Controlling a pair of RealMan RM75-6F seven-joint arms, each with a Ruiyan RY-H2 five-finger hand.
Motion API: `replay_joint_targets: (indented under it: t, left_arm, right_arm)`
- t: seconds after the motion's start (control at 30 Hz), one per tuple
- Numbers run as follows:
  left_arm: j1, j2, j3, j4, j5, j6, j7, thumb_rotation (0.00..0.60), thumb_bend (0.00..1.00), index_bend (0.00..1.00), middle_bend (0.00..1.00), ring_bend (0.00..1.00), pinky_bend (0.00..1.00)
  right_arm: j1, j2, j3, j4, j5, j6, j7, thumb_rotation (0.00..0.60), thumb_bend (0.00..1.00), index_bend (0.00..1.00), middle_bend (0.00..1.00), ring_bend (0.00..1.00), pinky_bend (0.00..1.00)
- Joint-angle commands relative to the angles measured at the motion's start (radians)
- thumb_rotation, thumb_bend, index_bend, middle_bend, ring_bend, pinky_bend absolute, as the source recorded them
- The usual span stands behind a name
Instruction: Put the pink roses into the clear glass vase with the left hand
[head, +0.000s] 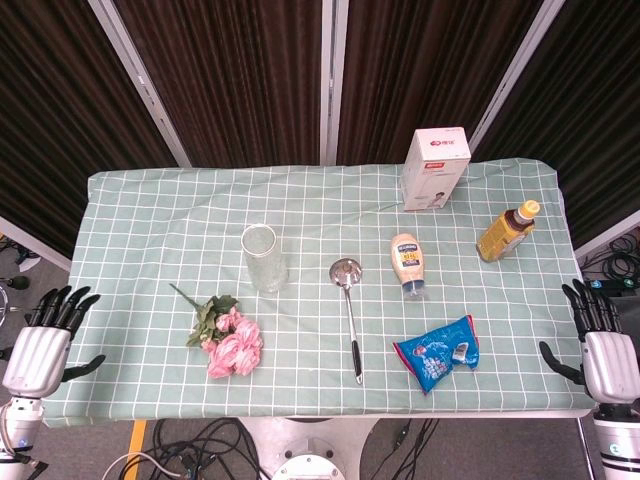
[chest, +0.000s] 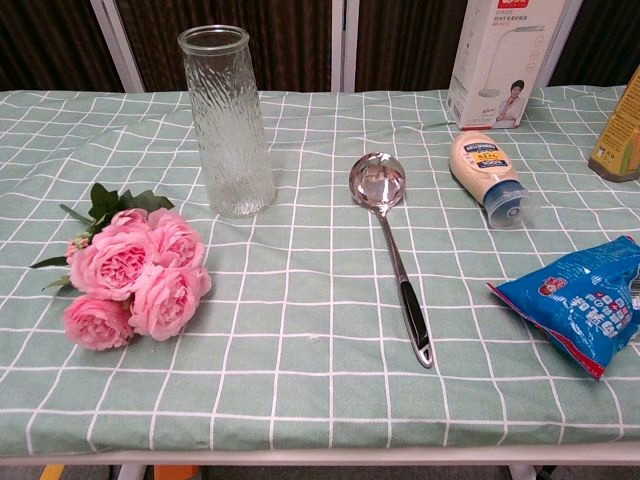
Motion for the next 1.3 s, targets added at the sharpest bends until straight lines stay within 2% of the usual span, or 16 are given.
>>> replay_joint_targets:
  t: [0.03,0.37,0.7,0.87,1.07,1.3]
  left_arm:
    - [0.003,0.003,0.0,-0.002,-0.002,0.006,-0.003,0.6,0.0,0.14,0.08,0.02,0.08]
    - [0.005,0.026,0.013,-0.029,0.018,0.011,-0.027,0.6,0.0,0.14,0.08,0.02,0.08]
    - [-0.048,0.075,0.056,-0.086,0.186,0.002,0.005,0.6,0.0,0.14,0.07,0.02,0.08]
    - [-0.076,0.072,0.065,-0.106,0.214,-0.035,0.026,0.6,0.0,0.14,0.07,0.02,0.08]
    - [-0.15,0.039,0.052,-0.109,0.238,-0.116,0.019,0.6,0.0,0.13,0.04,0.02,0.08]
    - [-0.262,0.05,0.056,-0.27,0.134,-0.388,0.086,0.6,0.0,0.08,0.0,0.0,0.06]
  right_arm:
    - [-0.001,0.001,-0.004,0.003,-0.003,-0.002,0.0,0.6,0.21,0.0,0.0,0.0,0.0]
    - [0.002,-0.002,-0.002,0.0,-0.009,-0.002,0.004,0.6,0.21,0.0,0.0,0.0,0.0]
    - [0.004,0.021,-0.008,-0.044,-0.027,-0.003,0.005,0.6,0.21,0.0,0.0,0.0,0.0]
    - [0.019,0.031,0.002,-0.054,-0.019,-0.022,-0.003,0.6,0.21,0.0,0.0,0.0,0.0]
    - [0.028,0.026,0.004,-0.053,-0.021,-0.028,0.008,0.6,0.21,0.0,0.0,0.0,0.0]
    - [0.018,0.032,0.002,-0.045,-0.002,-0.029,0.019,0.6,0.21,0.0,0.0,0.0,0.0]
